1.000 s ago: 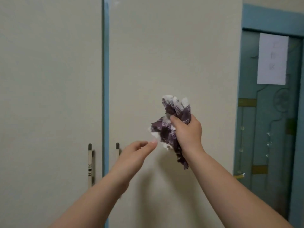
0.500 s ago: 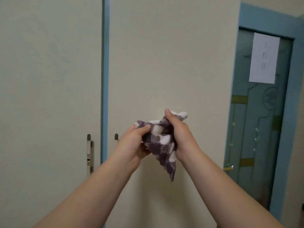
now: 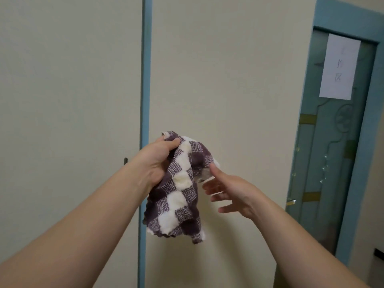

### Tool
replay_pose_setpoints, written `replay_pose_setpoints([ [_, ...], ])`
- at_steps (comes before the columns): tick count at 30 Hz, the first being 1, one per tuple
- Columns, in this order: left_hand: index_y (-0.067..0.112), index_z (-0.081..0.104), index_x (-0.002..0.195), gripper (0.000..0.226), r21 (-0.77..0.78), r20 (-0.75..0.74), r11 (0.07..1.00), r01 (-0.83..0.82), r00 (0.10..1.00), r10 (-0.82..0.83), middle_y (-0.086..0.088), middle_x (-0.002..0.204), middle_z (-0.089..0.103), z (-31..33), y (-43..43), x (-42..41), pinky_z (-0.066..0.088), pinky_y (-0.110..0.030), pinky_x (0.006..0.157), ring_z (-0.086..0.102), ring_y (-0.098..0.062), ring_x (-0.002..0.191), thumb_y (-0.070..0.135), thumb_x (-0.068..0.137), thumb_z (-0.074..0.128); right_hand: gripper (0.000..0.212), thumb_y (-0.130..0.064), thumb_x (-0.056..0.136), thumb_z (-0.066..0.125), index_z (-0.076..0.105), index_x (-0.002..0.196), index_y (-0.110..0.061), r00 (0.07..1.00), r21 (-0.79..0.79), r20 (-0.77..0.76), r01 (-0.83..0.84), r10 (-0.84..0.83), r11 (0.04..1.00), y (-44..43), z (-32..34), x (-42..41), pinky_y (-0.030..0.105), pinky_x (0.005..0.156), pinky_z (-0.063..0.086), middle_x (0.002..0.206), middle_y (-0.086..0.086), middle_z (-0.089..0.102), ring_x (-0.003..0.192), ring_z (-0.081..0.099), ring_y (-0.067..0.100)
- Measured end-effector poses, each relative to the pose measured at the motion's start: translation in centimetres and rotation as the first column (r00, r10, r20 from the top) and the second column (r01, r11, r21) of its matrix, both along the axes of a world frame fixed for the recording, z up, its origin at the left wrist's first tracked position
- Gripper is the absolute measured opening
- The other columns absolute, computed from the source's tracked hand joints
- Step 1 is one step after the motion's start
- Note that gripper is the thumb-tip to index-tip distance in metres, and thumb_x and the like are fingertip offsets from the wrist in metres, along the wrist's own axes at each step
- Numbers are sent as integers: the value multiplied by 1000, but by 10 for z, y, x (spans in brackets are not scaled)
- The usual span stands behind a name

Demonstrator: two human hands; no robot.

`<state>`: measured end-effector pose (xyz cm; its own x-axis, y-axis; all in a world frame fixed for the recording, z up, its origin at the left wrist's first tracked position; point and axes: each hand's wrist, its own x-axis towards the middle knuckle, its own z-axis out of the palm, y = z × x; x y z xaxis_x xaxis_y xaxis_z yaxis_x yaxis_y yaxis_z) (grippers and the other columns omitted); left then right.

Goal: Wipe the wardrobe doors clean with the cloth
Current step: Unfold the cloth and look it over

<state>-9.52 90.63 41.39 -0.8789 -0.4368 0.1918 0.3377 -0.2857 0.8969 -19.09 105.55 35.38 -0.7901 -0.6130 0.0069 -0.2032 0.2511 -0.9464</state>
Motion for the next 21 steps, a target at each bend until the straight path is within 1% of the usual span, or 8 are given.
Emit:
replay_pose_setpoints([
  [2,11,52,86,12,-4,16,999,33,999,-33,-10,71,60,-2,-3,4,54,-29,45,62,-16,49,4,93,45,82,-87,43,43,71,89,-26,995,1,43,-88,88,996,-8,-7,7,33,71,45,90,-6,70,80,64,11],
  [4,11,51,87,13,3,17,998,66,998,-66,-11,74,59,-5,-8,8,54,-31,47,61,-18,56,4,94,43,66,-83,54,44,72,85,-32,969,-81,106,-214,222,973,-16,-10,18,36,76,46,89,-6,71,84,65,12],
  [6,12,51,87,13,26,20,997,77,997,-77,-11,76,59,-8,-12,11,55,-32,51,60,-20,64,4,94,43,46,-68,64,56,73,79,-28,937,-255,162,-264,310,930,-22,-12,25,42,82,48,86,-3,69,83,63,14],
  [8,13,50,90,11,25,42,998,53,998,-54,-11,78,59,-11,-16,14,55,-33,54,59,-20,66,6,94,44,28,-42,66,68,72,82,-19,926,-441,172,-234,337,867,-25,-13,29,40,71,55,79,0,69,73,65,15],
  [10,12,51,98,7,-49,93,999,-19,995,24,-10,80,60,-12,-21,15,54,-31,52,60,-20,65,10,94,46,27,-24,67,67,68,92,-13,938,-546,168,-168,304,820,-24,-10,30,37,65,56,79,3,71,69,66,16],
  [14,5,60,101,17,-311,251,950,-32,961,114,-11,84,65,-11,-31,25,49,-33,66,60,-23,70,15,87,59,31,-13,71,61,64,99,0,952,-660,94,-160,292,734,-22,5,26,29,65,56,84,11,72,74,69,20],
  [19,-11,59,102,33,-477,372,873,106,924,91,-24,96,65,-4,-34,36,55,-39,73,65,-33,86,-12,69,66,10,-7,84,58,66,84,0,995,-625,-25,-90,95,775,-17,15,23,22,55,52,73,8,72,65,68,17],
  [21,-10,61,96,31,-542,402,836,93,901,161,-23,90,66,0,-31,37,55,-38,69,65,-32,79,-11,67,69,12,-6,87,56,64,84,2,997,-580,-75,-63,24,812,-11,13,22,17,50,48,67,5,69,57,65,13],
])
